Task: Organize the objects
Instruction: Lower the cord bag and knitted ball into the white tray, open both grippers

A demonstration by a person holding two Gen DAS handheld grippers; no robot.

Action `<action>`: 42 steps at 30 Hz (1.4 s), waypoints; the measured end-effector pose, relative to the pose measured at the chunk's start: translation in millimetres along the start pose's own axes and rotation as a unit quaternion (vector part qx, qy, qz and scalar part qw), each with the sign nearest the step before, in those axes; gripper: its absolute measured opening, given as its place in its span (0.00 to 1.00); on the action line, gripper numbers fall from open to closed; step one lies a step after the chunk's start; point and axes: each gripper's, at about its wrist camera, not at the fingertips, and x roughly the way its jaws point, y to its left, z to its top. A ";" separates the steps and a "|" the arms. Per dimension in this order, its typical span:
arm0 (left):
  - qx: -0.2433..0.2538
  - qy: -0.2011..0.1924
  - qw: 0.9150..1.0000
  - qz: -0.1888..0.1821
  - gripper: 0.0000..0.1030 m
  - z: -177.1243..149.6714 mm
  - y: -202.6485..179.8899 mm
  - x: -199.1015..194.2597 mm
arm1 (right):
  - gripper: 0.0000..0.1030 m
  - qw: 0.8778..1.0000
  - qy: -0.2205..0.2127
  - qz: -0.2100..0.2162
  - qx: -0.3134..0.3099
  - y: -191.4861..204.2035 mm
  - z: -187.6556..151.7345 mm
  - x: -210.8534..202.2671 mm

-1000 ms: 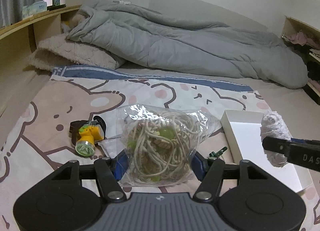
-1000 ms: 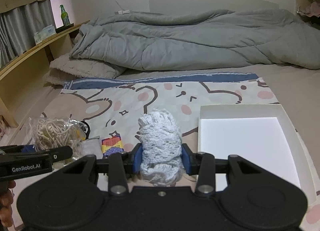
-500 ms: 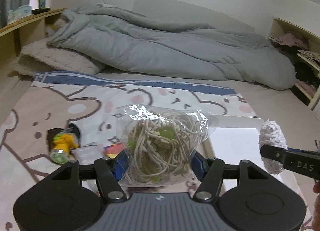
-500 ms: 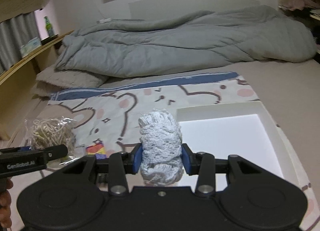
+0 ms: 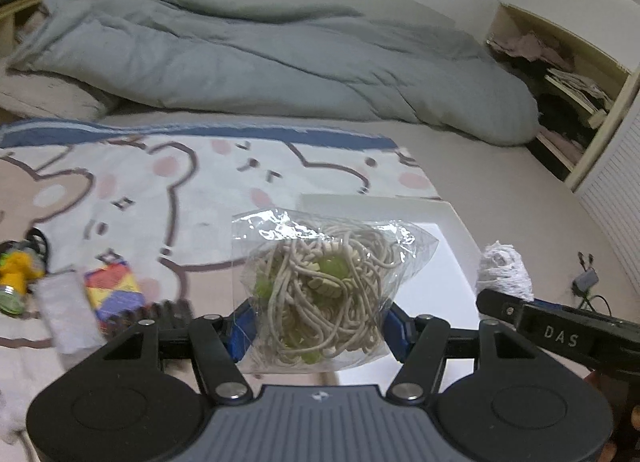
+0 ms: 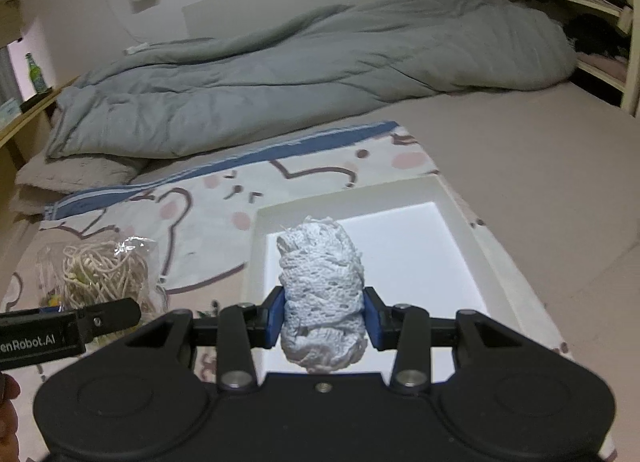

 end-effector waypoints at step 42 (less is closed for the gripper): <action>-0.018 0.157 0.987 -0.045 0.73 -17.9 -49.5 101.8 | 0.50 0.993 0.102 -0.056 -0.007 -63.4 -9.1 50.7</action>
